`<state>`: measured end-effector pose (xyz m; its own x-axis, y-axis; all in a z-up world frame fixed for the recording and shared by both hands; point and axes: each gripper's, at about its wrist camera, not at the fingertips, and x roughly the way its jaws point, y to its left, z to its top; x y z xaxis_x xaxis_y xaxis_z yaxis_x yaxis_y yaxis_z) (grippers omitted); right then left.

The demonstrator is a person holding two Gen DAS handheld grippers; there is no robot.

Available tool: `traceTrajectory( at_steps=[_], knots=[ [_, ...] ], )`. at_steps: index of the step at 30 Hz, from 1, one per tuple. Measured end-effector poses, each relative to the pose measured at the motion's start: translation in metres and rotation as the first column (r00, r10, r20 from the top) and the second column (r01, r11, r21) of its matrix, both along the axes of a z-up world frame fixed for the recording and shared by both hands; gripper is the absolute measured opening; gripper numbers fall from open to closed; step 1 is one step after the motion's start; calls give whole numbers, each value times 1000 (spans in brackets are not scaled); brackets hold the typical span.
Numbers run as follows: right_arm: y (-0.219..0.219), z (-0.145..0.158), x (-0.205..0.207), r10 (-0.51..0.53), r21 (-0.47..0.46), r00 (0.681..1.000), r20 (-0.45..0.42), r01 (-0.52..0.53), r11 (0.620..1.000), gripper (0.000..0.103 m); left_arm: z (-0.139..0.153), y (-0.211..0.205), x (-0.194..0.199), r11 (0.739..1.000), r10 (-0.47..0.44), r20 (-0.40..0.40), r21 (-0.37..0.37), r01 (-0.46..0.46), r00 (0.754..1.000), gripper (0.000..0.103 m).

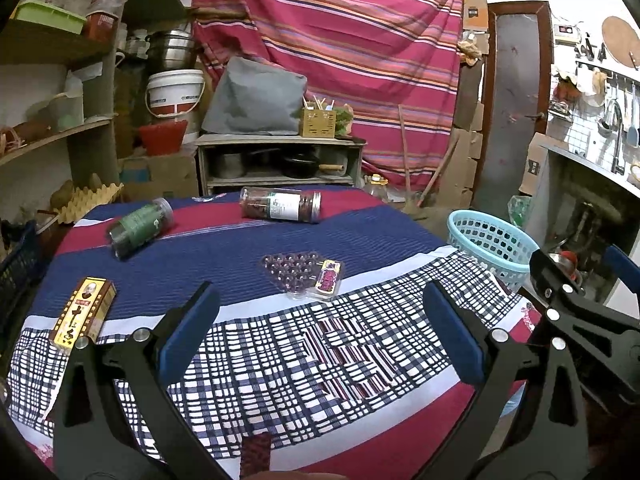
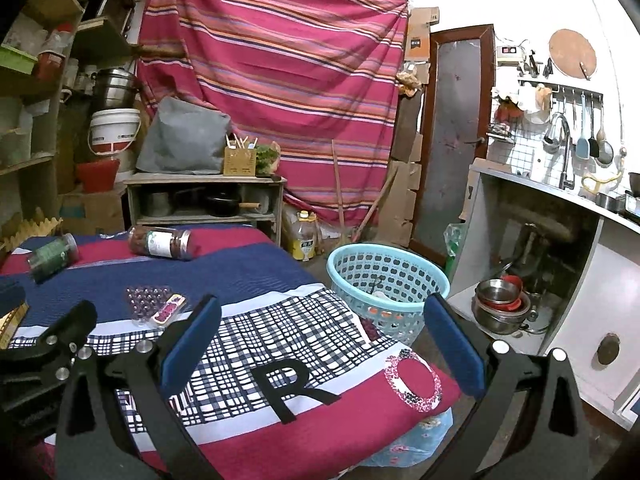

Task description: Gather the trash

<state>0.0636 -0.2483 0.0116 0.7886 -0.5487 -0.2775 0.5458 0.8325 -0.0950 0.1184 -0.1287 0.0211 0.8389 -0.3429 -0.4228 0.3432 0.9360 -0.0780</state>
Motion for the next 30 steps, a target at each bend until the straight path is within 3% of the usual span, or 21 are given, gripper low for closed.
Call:
traceTrajectory(
  at_steps=[30],
  knots=[
    [-6,-1,-12,-40,32,999,8,40,999,99,-2,8,8,1000,25,-10,-15,-25,1000,98]
  ],
)
